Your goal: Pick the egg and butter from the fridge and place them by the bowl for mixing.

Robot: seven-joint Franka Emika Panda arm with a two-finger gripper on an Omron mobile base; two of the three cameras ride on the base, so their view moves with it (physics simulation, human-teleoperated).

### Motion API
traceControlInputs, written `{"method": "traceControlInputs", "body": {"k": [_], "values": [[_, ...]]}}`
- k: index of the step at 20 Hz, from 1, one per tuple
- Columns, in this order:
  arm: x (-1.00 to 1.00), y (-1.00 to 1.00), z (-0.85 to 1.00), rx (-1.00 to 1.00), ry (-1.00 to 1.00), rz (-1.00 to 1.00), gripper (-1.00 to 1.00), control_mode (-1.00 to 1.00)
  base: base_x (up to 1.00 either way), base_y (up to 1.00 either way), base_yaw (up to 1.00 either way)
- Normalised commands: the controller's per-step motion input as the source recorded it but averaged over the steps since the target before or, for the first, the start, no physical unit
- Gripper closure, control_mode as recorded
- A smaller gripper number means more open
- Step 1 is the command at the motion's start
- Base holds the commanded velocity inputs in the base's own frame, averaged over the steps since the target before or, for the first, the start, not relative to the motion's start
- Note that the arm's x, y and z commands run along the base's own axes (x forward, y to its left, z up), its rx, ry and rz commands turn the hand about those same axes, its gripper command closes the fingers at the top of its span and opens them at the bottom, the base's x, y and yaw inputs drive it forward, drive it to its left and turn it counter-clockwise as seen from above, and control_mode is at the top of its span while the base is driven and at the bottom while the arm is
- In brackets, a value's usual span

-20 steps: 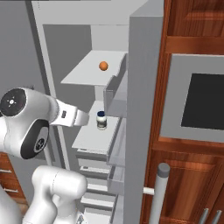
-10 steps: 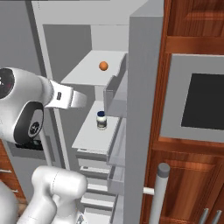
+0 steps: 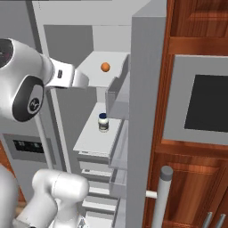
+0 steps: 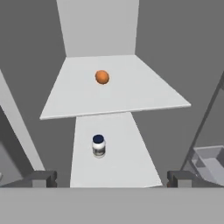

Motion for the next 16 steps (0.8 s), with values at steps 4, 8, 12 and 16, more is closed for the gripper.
{"method": "traceControlInputs", "body": {"k": [4,8,12,16], "values": [[0.38,0.00,0.03,0.00,-0.01,0.21,-1.00,-1.00,0.00,0.00,0.00],[0.36,0.00,-0.27,-0.06,-0.22,0.20,-1.00,-1.00,0.00,0.00,0.00],[0.52,-0.01,-0.09,-0.01,-0.07,0.05,-1.00,-1.00,0.00,0.00,0.00],[0.66,-0.04,0.00,0.00,0.07,0.00,-1.00,-1.00,0.00,0.00,0.00]]}}
